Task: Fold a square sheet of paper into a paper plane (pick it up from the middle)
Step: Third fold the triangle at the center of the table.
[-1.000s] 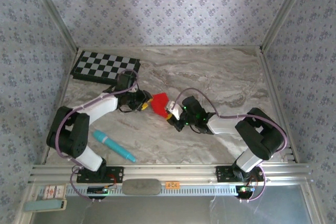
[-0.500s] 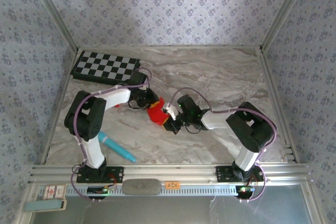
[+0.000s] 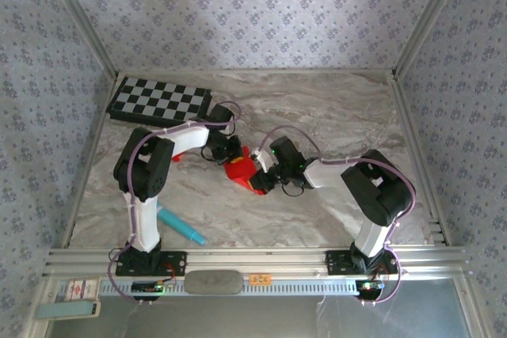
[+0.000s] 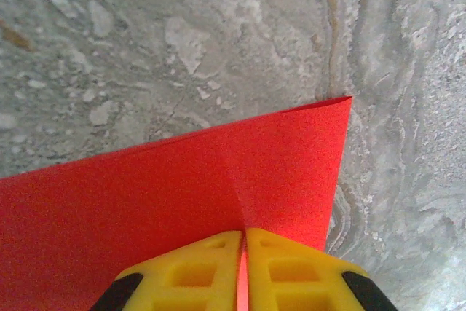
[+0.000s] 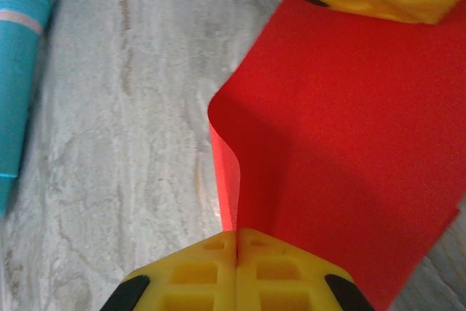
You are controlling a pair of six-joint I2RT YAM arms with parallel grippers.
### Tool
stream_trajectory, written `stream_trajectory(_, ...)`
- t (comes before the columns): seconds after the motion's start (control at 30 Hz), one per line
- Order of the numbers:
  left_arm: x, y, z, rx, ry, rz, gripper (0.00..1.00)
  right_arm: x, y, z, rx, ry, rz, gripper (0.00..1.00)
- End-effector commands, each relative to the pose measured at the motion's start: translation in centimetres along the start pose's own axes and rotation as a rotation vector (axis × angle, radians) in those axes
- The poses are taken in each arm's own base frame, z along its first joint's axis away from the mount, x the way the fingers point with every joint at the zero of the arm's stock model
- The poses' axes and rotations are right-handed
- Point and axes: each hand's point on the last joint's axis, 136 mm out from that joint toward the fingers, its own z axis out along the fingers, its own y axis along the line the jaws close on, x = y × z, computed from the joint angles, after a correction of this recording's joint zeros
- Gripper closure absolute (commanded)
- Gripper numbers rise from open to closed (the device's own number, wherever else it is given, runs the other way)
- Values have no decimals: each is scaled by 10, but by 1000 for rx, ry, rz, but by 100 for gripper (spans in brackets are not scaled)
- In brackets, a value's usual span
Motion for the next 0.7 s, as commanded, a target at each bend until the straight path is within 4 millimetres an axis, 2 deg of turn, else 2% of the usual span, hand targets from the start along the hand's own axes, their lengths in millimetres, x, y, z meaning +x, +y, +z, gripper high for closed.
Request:
stream_trajectory(0.0, 13, 25, 13, -106, 59, -1, 90, -2, -19, 0, 94, 6, 72, 97)
stream_trajectory(0.2, 15, 23, 17, -103, 74, 9, 90, -3, -32, -1, 171, 6, 82, 96)
stream_trajectory(0.67, 16, 18, 20, -89, 86, 24, 91, -2, -36, 4, 195, 35, 78, 97)
